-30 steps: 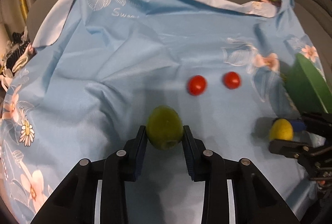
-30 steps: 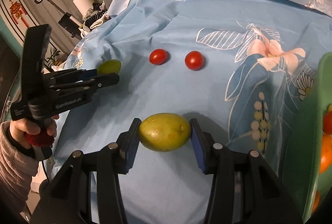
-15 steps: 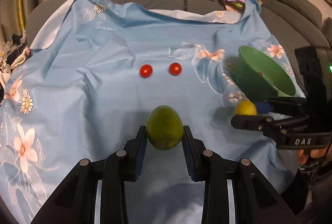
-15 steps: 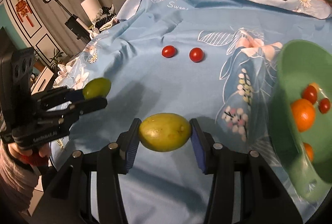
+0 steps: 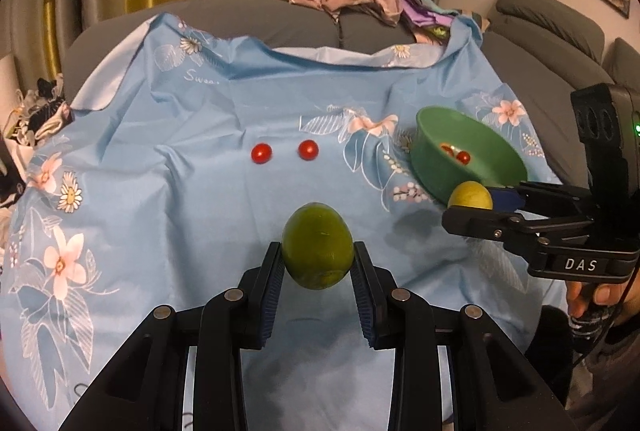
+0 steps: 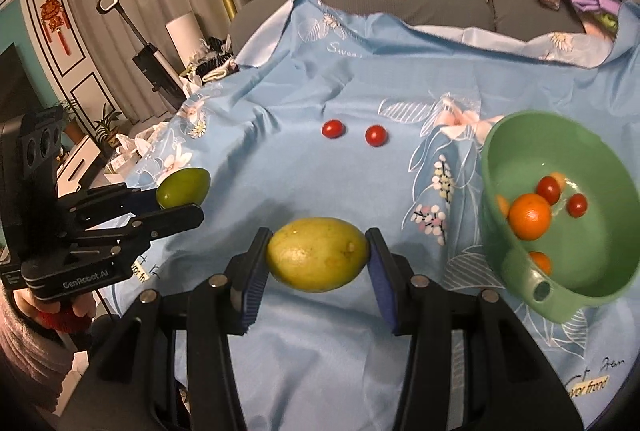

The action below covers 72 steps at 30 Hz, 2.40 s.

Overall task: Organize fruits
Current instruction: 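Carry the green plum and the large yellow fruit over the green bowl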

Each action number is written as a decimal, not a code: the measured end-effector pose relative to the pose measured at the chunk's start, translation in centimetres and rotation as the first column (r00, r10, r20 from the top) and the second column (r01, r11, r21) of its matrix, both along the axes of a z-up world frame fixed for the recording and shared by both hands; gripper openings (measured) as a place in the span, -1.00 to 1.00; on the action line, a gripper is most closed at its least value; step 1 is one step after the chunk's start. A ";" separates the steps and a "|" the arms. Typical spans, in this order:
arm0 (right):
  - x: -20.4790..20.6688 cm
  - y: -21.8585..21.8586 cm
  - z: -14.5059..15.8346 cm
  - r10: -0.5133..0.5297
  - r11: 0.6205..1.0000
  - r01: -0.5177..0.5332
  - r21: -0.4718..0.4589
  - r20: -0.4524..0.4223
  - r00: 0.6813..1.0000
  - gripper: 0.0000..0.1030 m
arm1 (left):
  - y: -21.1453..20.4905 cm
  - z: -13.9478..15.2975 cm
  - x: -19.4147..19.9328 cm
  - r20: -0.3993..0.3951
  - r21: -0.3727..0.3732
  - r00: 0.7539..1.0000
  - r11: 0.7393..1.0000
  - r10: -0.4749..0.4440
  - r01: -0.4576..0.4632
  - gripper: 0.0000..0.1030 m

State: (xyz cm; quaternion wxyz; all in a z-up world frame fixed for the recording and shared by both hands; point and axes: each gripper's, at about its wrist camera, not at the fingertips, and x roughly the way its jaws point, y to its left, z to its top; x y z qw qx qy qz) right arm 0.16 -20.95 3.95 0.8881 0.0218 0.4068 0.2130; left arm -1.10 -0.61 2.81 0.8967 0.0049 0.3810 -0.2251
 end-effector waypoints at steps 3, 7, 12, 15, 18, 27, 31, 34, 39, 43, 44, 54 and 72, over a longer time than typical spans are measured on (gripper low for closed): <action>-0.8 -0.2 0.8 0.001 1.000 -0.001 0.003 0.023 1.000 -0.08 | 0.0 0.7 -0.7 0.017 -0.002 1.000 1.000 0.008 -0.008 -0.35; -1.7 -0.5 1.6 -0.001 1.000 0.001 0.010 0.049 0.999 -0.08 | 0.0 1.5 -1.3 0.038 0.000 0.999 1.000 0.014 -0.014 -0.35; -2.3 -0.9 2.2 -0.011 1.000 0.009 0.022 0.073 0.997 -0.08 | -0.2 2.3 -1.9 0.059 0.005 0.998 1.000 0.017 -0.017 -0.35; -2.5 -1.2 2.5 -0.018 0.999 0.015 0.029 0.085 0.996 -0.08 | -0.5 2.7 -2.1 0.071 0.007 0.997 1.000 0.013 -0.014 -0.35; -2.8 -1.7 2.7 -0.030 0.999 0.027 0.038 0.094 0.995 -0.08 | -1.0 3.2 -2.1 0.082 0.010 0.997 1.000 0.007 -0.007 -0.35; -3.2 -3.8 3.0 -0.078 0.996 0.072 0.057 0.110 0.991 -0.08 | -3.3 4.1 -2.0 0.101 0.014 0.994 0.999 -0.041 0.040 -0.35; -3.3 -4.7 3.0 -0.101 0.993 0.094 0.068 0.114 0.988 -0.08 | -4.5 4.3 -1.6 0.101 0.018 0.993 0.998 -0.068 0.067 -0.35; -3.3 -5.5 2.9 -0.119 0.991 0.111 0.076 0.115 0.986 -0.08 | -5.5 4.4 -1.4 0.101 0.023 0.991 0.996 -0.088 0.086 -0.35; -3.1 -6.7 2.6 -0.149 0.986 0.139 0.090 0.113 0.982 -0.08 | -7.4 4.7 -0.8 0.103 0.044 0.987 0.991 -0.127 0.123 -0.35; -3.0 -7.8 2.4 -0.172 0.982 0.161 0.102 0.112 0.979 -0.08 | -8.9 4.9 -0.4 0.108 0.052 0.982 0.987 -0.156 0.151 -0.35; -3.0 -8.1 2.3 -0.178 0.980 0.167 0.106 0.112 0.978 -0.08 | -9.3 5.0 -0.4 0.110 0.055 0.980 0.986 -0.165 0.160 -0.35; -2.6 -11.1 1.5 -0.243 0.964 0.230 0.132 0.098 0.965 -0.08 | -13.6 4.5 0.8 0.100 0.068 0.961 0.965 -0.258 0.252 -0.35; -0.9 -16.4 -0.9 -0.382 0.917 0.371 0.147 0.051 0.923 -0.08 | -20.6 1.9 4.8 0.047 0.086 0.930 0.929 -0.365 0.360 -0.35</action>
